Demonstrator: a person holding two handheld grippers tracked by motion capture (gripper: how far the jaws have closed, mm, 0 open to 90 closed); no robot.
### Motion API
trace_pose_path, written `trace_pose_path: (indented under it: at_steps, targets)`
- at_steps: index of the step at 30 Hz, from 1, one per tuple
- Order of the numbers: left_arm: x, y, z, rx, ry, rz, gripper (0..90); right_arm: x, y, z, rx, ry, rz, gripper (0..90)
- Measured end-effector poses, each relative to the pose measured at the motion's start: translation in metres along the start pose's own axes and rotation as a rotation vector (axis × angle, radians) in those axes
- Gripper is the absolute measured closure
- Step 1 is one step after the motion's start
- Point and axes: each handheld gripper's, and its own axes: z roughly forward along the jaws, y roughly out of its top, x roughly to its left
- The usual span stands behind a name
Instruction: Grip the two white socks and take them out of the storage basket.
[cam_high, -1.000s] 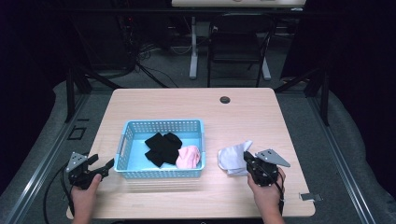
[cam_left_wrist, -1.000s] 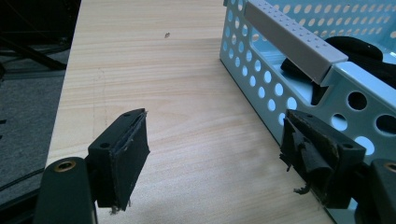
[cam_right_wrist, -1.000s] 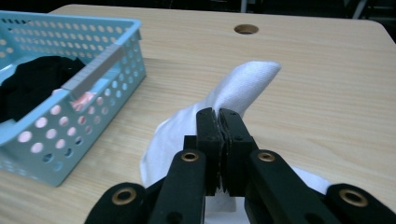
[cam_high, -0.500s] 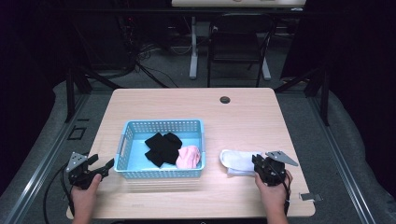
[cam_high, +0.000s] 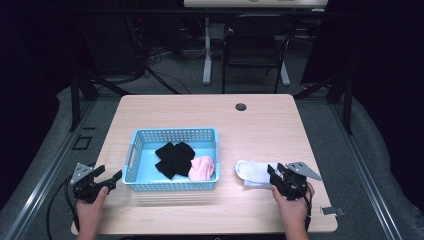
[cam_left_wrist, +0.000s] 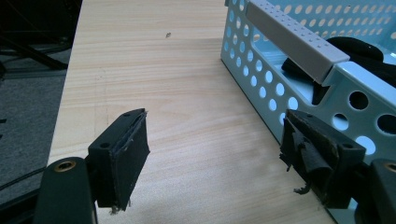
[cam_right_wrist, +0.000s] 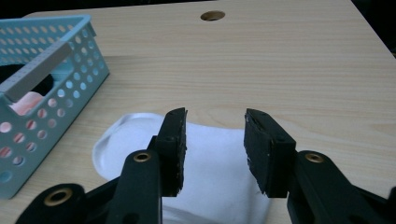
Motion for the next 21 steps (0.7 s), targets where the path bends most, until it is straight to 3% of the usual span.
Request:
trace_pose_path:
  at_steps: [7, 14, 21]
  targets:
    - [0.0, 0.0, 0.0, 0.0, 0.0, -0.002, 23.2, 0.012, 0.005, -0.006, -0.01, 0.042, -0.029, 56.6]
    - [0.0, 0.0, 0.0, -0.001, 0.002, -0.003, 23.2, 0.027, 0.009, -0.013, 0.016, 0.106, -0.073, 55.7]
    - [0.0, 0.0, 0.0, 0.003, 0.002, 0.003, 23.2, 0.037, -0.004, -0.013, 0.031, 0.139, -0.097, 55.3]
